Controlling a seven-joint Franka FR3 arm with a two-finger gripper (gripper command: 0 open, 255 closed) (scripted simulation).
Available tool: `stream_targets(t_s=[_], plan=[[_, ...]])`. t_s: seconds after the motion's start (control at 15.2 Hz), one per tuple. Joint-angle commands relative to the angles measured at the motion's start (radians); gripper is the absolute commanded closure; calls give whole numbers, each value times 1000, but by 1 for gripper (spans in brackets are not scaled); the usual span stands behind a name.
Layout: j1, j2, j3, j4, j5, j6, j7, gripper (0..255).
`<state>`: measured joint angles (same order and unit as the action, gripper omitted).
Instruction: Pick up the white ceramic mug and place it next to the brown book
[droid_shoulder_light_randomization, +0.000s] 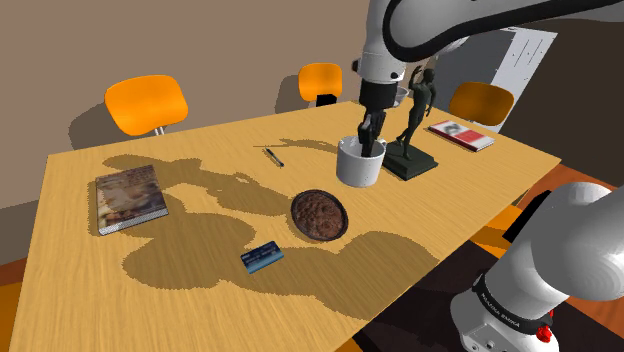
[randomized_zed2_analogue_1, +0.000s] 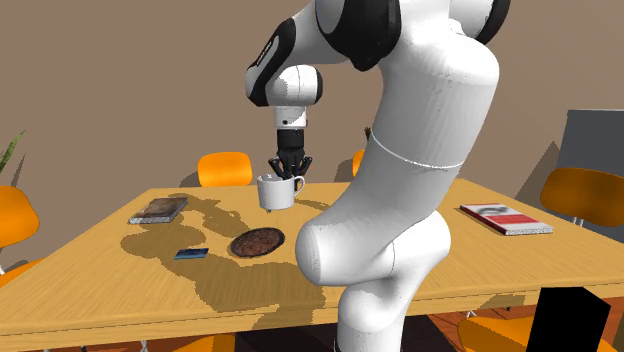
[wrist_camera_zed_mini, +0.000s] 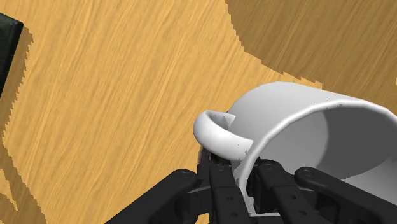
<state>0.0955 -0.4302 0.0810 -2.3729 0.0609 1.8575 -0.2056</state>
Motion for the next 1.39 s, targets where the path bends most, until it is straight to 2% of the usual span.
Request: stream_targets(t_s=[0.0, 0.59, 0.99, 1.32], plan=[[0, -4, 0, 19, 0, -23, 2, 255], [59, 266, 119, 241, 15, 33, 176, 255], [102, 468, 178, 442, -20, 34, 295, 255], [153, 651, 208, 650, -70, 6, 388, 255]])
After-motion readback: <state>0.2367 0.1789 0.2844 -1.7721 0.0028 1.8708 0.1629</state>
